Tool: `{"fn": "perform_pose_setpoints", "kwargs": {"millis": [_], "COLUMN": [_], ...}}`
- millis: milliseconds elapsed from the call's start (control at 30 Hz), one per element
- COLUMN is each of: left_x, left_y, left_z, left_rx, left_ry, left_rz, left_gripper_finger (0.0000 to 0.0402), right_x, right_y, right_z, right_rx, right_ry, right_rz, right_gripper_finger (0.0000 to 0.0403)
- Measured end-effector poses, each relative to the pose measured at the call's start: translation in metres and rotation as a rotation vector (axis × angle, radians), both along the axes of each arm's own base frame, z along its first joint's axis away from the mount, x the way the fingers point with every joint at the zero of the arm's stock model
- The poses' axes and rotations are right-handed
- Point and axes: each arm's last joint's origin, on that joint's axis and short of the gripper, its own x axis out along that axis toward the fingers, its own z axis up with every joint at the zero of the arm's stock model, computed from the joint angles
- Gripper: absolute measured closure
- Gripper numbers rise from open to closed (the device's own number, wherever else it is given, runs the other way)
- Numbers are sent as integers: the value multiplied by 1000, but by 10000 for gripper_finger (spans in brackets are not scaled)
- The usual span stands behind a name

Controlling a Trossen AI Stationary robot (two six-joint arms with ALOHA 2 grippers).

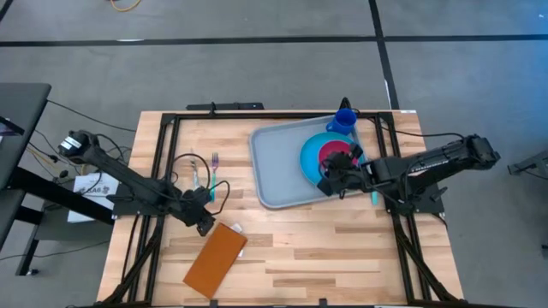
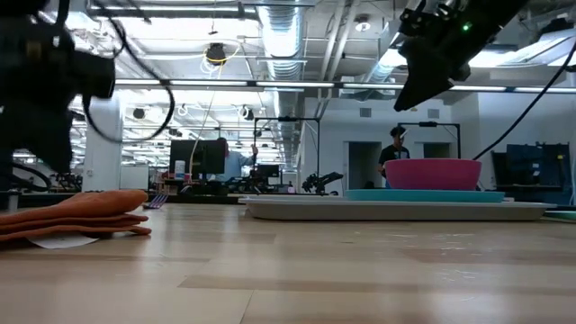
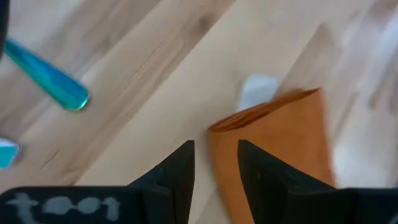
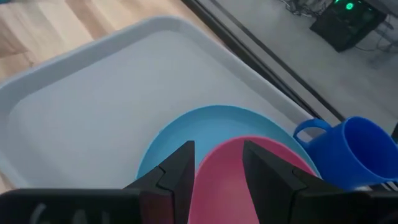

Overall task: Set up tray
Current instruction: Put the orange table napkin to the left of blue plate on the gray serving tray

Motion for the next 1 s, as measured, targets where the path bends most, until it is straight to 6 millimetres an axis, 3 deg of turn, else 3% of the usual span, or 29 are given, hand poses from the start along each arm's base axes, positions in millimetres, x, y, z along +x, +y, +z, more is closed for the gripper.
{"fn": "perform_pose_setpoints", "kwargs": {"millis": [167, 667, 1000], "left_x": [-5, -14, -11], "left_y": [2, 8, 7], "left_z": [-23, -52, -51], "left_rx": [-1, -25, -29], "left_ry": [-14, -157, -263], "left_rz": [-37, -49, -68], "left_gripper_finger": [292, 292, 292], "right_x": [2, 5, 6], "right_y": [-6, -11, -10], "right_z": [1, 1, 1], "right_rx": [-11, 54, 68], "right_ry": [7, -18, -19], "right_rz": [-1, 17, 27], "right_gripper_finger": [276, 276, 276]}}
